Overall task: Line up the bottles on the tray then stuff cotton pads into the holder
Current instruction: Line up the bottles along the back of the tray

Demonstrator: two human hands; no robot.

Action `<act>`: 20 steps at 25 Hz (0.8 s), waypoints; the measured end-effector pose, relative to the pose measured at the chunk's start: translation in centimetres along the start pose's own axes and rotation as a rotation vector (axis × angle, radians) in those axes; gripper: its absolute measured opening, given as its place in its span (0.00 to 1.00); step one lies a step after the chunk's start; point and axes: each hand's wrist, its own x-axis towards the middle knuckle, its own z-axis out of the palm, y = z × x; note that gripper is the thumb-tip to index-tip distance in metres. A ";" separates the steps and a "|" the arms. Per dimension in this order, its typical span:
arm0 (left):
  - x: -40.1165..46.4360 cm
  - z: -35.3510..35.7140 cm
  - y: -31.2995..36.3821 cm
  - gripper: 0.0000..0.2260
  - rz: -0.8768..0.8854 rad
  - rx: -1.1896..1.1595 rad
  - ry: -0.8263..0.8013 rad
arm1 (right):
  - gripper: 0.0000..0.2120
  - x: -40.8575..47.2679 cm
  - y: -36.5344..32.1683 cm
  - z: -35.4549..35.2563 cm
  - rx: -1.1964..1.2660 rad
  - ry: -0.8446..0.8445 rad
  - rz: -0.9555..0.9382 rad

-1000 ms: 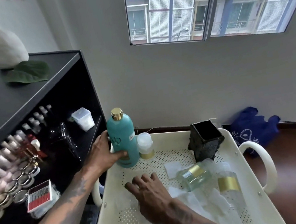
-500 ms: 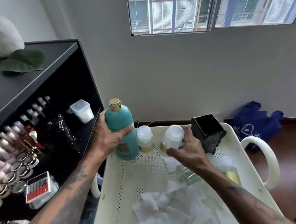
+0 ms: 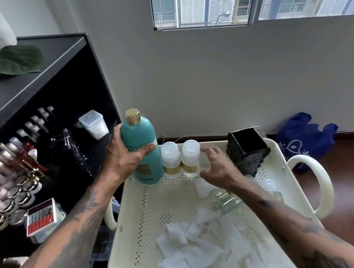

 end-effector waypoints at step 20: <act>-3.5 9.0 3.4 0.15 0.464 0.684 -0.156 | 0.29 -7.9 3.8 -7.8 -0.440 -0.078 -0.130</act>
